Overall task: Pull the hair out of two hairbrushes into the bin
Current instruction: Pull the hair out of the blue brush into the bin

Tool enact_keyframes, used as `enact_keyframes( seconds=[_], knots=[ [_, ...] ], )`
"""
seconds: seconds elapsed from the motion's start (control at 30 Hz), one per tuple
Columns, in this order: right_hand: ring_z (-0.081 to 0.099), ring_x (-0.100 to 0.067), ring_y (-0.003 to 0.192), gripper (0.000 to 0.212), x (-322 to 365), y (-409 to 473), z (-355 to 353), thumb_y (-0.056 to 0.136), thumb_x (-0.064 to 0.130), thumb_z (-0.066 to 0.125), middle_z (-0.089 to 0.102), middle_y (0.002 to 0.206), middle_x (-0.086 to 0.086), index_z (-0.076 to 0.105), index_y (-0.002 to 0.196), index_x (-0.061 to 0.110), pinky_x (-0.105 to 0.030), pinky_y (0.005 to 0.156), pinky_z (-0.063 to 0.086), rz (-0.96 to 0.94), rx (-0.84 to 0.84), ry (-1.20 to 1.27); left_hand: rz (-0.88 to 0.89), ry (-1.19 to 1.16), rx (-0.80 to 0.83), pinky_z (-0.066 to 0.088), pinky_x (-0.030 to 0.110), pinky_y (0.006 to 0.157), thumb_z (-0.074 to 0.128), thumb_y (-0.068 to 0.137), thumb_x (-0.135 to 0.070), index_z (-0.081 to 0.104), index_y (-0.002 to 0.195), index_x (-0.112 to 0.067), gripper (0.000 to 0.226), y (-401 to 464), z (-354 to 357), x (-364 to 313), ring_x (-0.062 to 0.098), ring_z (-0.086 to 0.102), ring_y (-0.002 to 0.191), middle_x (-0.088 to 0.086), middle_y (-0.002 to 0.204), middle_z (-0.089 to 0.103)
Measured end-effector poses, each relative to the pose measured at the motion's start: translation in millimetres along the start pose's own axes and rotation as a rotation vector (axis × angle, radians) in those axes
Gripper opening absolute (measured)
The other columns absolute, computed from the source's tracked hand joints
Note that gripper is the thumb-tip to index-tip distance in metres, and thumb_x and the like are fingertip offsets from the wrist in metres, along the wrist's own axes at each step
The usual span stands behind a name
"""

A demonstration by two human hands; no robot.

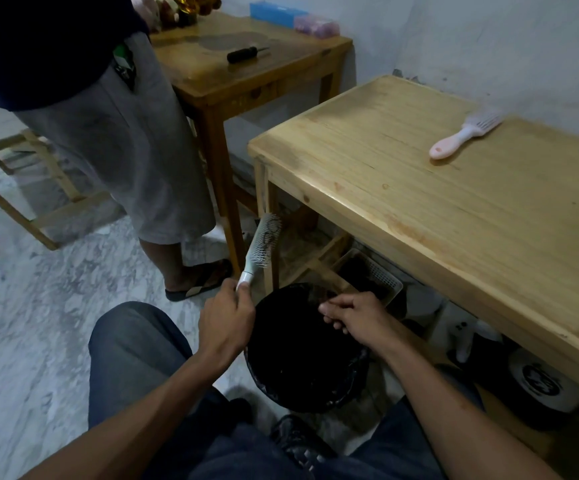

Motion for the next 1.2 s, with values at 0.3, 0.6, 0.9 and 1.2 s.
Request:
enact_keyframes(
  seconds=[0.3, 0.6, 0.9, 1.2],
  knots=[
    [0.057, -0.018, 0.121, 0.041, 37, 5, 23, 0.079, 0.053, 0.066, 0.058, 0.127, 0.012, 0.063, 0.118, 0.042, -0.047, 0.103, 0.05, 0.018, 0.175, -0.077, 0.116, 0.013, 0.053, 0.034, 0.034, 0.051, 0.043, 0.104, -0.031, 0.052, 0.082, -0.018, 0.027, -12, 8, -9, 0.016, 0.052, 0.056, -0.003, 0.059, 0.054],
    [0.064, -0.007, 0.068, 0.009, 50, 11, 22, 0.092, 0.023, 0.074, 0.076, 0.074, 0.005, 0.08, 0.085, 0.023, -0.022, 0.064, 0.053, -0.13, -0.028, 0.157, 0.098, -0.022, 0.104, 0.037, 0.037, 0.052, 0.043, 0.104, -0.034, 0.055, 0.082, -0.017, 0.03, -16, 15, -10, 0.018, 0.055, 0.057, -0.002, 0.06, 0.055],
    [0.066, -0.008, 0.072, 0.011, 10, 3, -6, 0.095, 0.021, 0.071, 0.076, 0.083, 0.001, 0.08, 0.089, 0.018, -0.02, 0.062, 0.049, 0.056, -0.063, -0.079, -0.038, -0.118, 0.054, 0.037, 0.035, 0.054, 0.042, 0.103, -0.03, 0.062, 0.086, -0.011, 0.032, -9, 4, 2, 0.017, 0.055, 0.062, 0.004, 0.068, 0.062],
    [0.058, -0.021, 0.126, 0.051, 18, 0, 13, 0.088, 0.027, 0.067, 0.059, 0.14, -0.001, 0.061, 0.139, 0.028, -0.023, 0.09, 0.043, 0.151, 0.106, -0.503, 0.037, -0.085, 0.059, 0.035, 0.035, 0.052, 0.044, 0.103, -0.031, 0.057, 0.079, -0.017, 0.031, -10, 6, -5, 0.016, 0.052, 0.057, -0.001, 0.061, 0.056]
  ],
)
Point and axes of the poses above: each hand's wrist, its own y-axis towards the middle knuckle, its own z-axis out of the palm, x = y × z, the point moved 9 cm from there along y, towards the middle knuckle
